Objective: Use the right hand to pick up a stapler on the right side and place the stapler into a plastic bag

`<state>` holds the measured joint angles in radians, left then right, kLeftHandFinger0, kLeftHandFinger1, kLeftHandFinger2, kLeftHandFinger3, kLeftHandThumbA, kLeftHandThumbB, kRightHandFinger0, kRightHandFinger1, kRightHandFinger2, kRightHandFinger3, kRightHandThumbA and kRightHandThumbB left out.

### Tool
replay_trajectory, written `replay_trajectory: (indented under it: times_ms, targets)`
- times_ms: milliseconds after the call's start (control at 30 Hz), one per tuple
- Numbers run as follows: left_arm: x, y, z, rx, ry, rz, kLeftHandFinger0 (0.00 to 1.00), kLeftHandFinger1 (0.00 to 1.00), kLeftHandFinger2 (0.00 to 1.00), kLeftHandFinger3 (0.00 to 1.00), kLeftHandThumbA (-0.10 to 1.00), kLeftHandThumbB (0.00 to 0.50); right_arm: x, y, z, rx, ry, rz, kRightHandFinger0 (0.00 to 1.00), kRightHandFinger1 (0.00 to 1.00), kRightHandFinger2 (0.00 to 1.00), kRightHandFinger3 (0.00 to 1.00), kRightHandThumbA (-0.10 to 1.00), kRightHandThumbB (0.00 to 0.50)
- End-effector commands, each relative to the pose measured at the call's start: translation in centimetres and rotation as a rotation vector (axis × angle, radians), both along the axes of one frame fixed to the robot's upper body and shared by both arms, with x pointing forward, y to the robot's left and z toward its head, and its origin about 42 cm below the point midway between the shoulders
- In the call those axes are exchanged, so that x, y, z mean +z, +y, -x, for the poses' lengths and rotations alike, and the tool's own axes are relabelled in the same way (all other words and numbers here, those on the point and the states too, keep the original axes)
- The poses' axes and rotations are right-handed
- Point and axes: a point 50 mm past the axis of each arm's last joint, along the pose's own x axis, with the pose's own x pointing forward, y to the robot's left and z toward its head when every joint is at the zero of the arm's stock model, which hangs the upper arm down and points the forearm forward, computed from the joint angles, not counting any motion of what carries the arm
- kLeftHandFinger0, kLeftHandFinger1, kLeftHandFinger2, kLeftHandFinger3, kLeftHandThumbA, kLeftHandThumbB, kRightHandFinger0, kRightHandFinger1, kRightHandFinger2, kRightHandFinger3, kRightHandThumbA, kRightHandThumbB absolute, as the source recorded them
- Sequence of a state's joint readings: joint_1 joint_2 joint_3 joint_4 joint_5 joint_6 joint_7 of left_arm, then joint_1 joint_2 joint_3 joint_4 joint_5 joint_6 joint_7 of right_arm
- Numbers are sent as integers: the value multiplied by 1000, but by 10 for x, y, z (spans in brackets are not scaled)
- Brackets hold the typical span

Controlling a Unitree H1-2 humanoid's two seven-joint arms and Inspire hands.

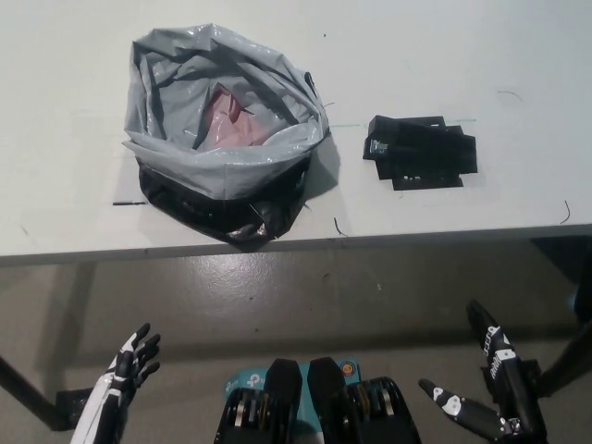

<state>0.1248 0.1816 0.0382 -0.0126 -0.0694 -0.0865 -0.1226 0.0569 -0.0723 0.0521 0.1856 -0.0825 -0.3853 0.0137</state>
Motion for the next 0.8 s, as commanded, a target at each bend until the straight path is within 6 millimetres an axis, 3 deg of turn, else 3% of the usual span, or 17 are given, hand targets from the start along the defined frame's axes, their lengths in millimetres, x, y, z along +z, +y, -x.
replay_trajectory:
  times_ms: [0,133,333,467,600,767]
  targets:
    - [12,9,-5,26,-54,-21,1000,1000,1000,1000,1000,91,13,-2,-6,4,-83,-23,1000,1000,1000,1000,906,315]
    - [14,26,-11,79,-46,6,1000,1000,1000,1000,1000,81,14,-17,-13,-56,-97,-17,1000,1000,1000,1000,947,275]
    - [17,41,-17,141,-45,32,1000,1000,1000,1000,1000,41,20,-22,-13,-93,-94,-23,1000,1000,1000,1000,987,291]
    - [18,42,-19,147,-52,32,1000,1000,1000,1000,1000,21,19,-19,-14,-88,-100,-11,1000,1000,1000,1000,945,255]
    - [19,42,-20,152,-52,23,1000,1000,1000,1000,1000,26,19,-18,-16,-93,-102,-12,1000,1000,1000,1000,952,304]
    - [19,40,-20,150,-51,14,1000,1000,1000,1000,1000,27,18,-18,-17,-87,-104,-8,1000,1000,1000,1000,932,278]
